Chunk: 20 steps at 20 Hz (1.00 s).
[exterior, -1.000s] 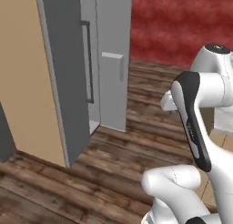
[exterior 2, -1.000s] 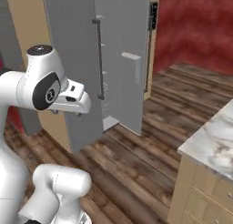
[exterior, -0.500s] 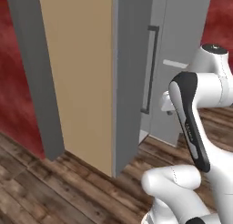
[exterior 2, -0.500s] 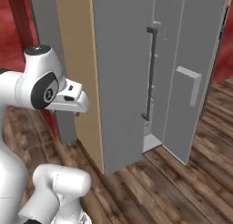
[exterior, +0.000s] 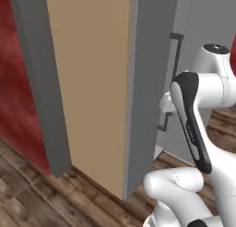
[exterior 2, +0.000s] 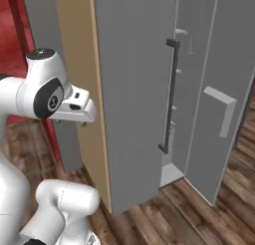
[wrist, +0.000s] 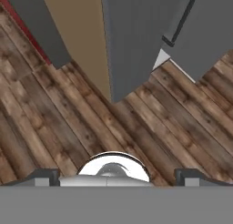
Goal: Take the lemon and onion out of the freezer and place them in the tupperware container on the counter. Then put the tupperware containing the vegetables back in the freezer.
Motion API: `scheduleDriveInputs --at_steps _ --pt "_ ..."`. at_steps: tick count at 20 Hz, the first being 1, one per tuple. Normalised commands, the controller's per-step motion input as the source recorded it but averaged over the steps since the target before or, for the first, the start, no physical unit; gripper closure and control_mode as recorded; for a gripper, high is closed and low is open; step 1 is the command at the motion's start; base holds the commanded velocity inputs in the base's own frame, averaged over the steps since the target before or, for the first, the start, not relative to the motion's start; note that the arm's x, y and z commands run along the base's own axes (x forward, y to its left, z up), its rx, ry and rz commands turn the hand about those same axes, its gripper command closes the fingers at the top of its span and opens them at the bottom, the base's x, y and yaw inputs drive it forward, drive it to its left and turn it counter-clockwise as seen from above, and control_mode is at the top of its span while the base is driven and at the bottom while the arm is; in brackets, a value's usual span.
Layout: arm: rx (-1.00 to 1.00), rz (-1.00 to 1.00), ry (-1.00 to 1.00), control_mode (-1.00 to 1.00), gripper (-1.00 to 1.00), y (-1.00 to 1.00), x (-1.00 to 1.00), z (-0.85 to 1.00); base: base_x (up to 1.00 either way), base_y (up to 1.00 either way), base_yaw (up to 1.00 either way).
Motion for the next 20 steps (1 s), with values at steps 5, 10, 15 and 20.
scheduleDriveInputs --at_steps 5,10,15,20 --pt "0.00 0.00 0.00 1.00 -1.00 0.00 0.00 0.00 0.70 -0.21 0.33" --pt "0.00 0.00 0.00 1.00 -1.00 0.00 0.00 0.00 0.37 -0.41 0.39" --pt "0.00 0.00 0.00 1.00 -1.00 0.00 0.00 0.00 0.09 -0.56 0.28" --pt "0.00 0.00 0.00 1.00 -1.00 0.00 0.00 0.00 0.05 -0.76 0.19"
